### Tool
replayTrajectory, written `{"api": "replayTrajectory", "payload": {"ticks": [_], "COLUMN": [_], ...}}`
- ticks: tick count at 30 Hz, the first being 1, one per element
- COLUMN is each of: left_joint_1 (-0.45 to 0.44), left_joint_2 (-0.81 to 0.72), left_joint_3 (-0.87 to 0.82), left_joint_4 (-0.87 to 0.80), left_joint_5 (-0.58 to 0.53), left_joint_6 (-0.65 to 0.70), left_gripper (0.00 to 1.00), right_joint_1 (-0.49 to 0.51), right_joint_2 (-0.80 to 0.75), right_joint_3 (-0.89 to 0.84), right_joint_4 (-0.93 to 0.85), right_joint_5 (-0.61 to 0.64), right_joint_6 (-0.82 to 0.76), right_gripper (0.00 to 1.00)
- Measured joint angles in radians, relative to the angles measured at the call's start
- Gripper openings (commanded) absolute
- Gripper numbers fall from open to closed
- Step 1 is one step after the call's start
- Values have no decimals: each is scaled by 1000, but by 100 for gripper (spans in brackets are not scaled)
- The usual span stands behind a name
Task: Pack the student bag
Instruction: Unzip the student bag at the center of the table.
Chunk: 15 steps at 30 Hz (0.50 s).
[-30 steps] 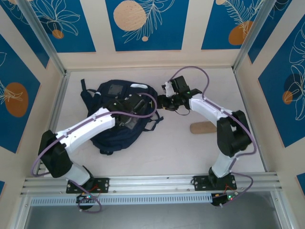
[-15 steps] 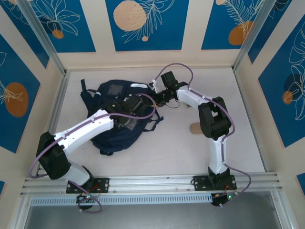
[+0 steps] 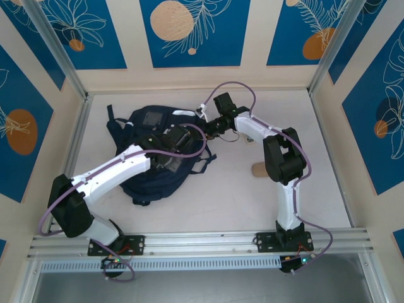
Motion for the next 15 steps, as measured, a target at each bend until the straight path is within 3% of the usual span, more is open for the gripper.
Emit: {"api": "replayTrajectory", "payload": {"ticks": [5, 15], "left_joint_1": [0, 0], "left_joint_2": [0, 0], "left_joint_3": [0, 0], "left_joint_4": [14, 25], "left_joint_5": [7, 11], "left_joint_6": [-2, -3], "left_gripper": [0, 0], "right_joint_1": [3, 14], "right_joint_2": [27, 45], "right_joint_3": [16, 17], "right_joint_4": [27, 31], "right_joint_5": [-5, 42], "right_joint_6": [34, 41], "right_gripper": [37, 41]}}
